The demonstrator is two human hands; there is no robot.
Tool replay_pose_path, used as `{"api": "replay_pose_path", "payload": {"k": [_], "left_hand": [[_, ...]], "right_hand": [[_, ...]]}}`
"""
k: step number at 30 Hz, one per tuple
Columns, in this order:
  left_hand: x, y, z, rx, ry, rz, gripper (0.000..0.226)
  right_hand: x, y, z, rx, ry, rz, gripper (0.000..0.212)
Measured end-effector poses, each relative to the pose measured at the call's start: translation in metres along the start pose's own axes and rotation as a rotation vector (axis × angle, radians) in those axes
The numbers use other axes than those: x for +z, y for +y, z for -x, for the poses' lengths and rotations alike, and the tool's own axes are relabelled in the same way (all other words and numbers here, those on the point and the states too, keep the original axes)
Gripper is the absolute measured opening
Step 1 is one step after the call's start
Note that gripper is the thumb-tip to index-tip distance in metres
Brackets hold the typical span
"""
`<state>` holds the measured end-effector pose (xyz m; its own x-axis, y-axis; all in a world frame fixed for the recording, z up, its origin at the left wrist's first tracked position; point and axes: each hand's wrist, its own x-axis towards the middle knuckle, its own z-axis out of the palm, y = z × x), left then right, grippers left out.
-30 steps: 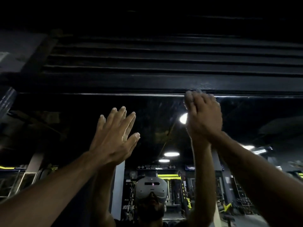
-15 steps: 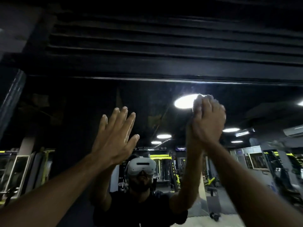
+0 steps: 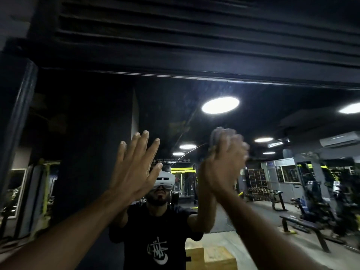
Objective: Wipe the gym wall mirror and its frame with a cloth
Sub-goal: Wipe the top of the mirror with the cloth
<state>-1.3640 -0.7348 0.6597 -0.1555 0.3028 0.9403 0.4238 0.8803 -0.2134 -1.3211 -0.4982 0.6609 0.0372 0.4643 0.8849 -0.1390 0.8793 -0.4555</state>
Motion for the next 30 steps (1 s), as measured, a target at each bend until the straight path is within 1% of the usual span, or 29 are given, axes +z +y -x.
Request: {"api": "replay_pose_path", "payload": {"k": [1,2,4,5,6,7,8,10,11,12,13,14,15,16,17,18,19,21,22,23,24,26,28,29,30], "left_hand": [[-0.001,-0.002,0.002,-0.014,0.004,-0.001,0.071],[-0.002,-0.005,0.003,-0.036,0.012,-0.004,0.071],[-0.006,-0.013,0.001,-0.070,0.027,-0.018,0.071],[-0.009,-0.019,-0.001,-0.061,0.032,-0.034,0.072],[-0.010,-0.024,-0.004,-0.054,0.037,-0.049,0.072],[-0.014,-0.033,-0.009,-0.060,0.052,-0.061,0.071],[-0.017,-0.041,-0.015,-0.078,0.062,-0.066,0.071],[-0.024,-0.055,-0.031,-0.112,0.063,-0.086,0.070],[-0.026,-0.061,-0.036,-0.116,0.061,-0.106,0.070],[-0.027,-0.066,-0.041,-0.109,0.059,-0.130,0.069],[-0.028,-0.069,-0.042,-0.095,0.053,-0.149,0.069],[-0.028,-0.070,-0.042,-0.083,0.048,-0.155,0.070],[-0.027,-0.073,-0.043,-0.071,0.050,-0.151,0.071],[-0.027,-0.074,-0.042,-0.073,0.056,-0.146,0.071],[-0.028,-0.076,-0.044,-0.081,0.066,-0.143,0.072],[-0.031,-0.078,-0.048,-0.092,0.084,-0.139,0.072],[-0.034,-0.081,-0.052,-0.105,0.102,-0.133,0.073],[-0.042,-0.086,-0.063,-0.121,0.099,-0.148,0.073],[-0.045,-0.088,-0.068,-0.123,0.086,-0.166,0.073],[-0.046,-0.089,-0.073,-0.124,0.075,-0.178,0.072],[-0.047,-0.089,-0.076,-0.129,0.070,-0.177,0.070],[-0.048,-0.089,-0.081,-0.130,0.080,-0.165,0.069],[-0.049,-0.090,-0.084,-0.129,0.071,-0.177,0.070],[-0.047,-0.091,-0.085,-0.127,0.065,-0.184,0.070],[-0.048,-0.094,-0.088,-0.121,0.071,-0.187,0.071]], "right_hand": [[0.004,-0.015,0.019,-0.146,-0.055,-0.036,0.067],[0.007,-0.021,0.030,-0.337,-0.118,-0.051,0.070],[0.000,-0.012,0.022,-0.727,-0.242,-0.025,0.060],[-0.005,-0.005,0.005,-0.856,-0.291,-0.028,0.055],[-0.008,0.004,-0.012,-0.897,-0.295,-0.031,0.052],[-0.008,0.007,-0.028,-0.820,-0.253,-0.048,0.049],[-0.007,0.007,-0.041,-0.630,-0.173,-0.080,0.047],[0.001,-0.019,-0.047,-0.139,0.030,-0.106,0.045],[0.008,-0.041,-0.037,0.006,0.062,-0.092,0.048],[0.016,-0.063,-0.025,-0.002,0.057,-0.084,0.052],[0.022,-0.081,-0.010,-0.148,0.011,-0.099,0.057],[0.027,-0.089,0.002,-0.359,-0.064,-0.107,0.059],[0.026,-0.089,0.004,-0.568,-0.140,-0.085,0.056],[0.020,-0.081,-0.005,-0.730,-0.207,-0.064,0.051],[0.015,-0.071,-0.023,-0.816,-0.245,-0.055,0.049],[0.012,-0.061,-0.044,-0.817,-0.244,-0.057,0.048],[0.010,-0.054,-0.067,-0.718,-0.200,-0.083,0.048],[0.011,-0.058,-0.096,-0.378,-0.064,-0.157,0.049],[0.018,-0.072,-0.092,-0.237,-0.001,-0.160,0.048],[0.028,-0.090,-0.079,-0.173,0.034,-0.158,0.048],[0.037,-0.105,-0.059,-0.207,0.026,-0.163,0.049],[0.045,-0.115,-0.020,-0.465,-0.097,-0.175,0.049],[0.030,-0.098,-0.017,-0.702,-0.215,-0.144,0.046],[0.022,-0.085,-0.030,-0.759,-0.234,-0.138,0.046],[0.020,-0.077,-0.048,-0.750,-0.212,-0.140,0.046]]}}
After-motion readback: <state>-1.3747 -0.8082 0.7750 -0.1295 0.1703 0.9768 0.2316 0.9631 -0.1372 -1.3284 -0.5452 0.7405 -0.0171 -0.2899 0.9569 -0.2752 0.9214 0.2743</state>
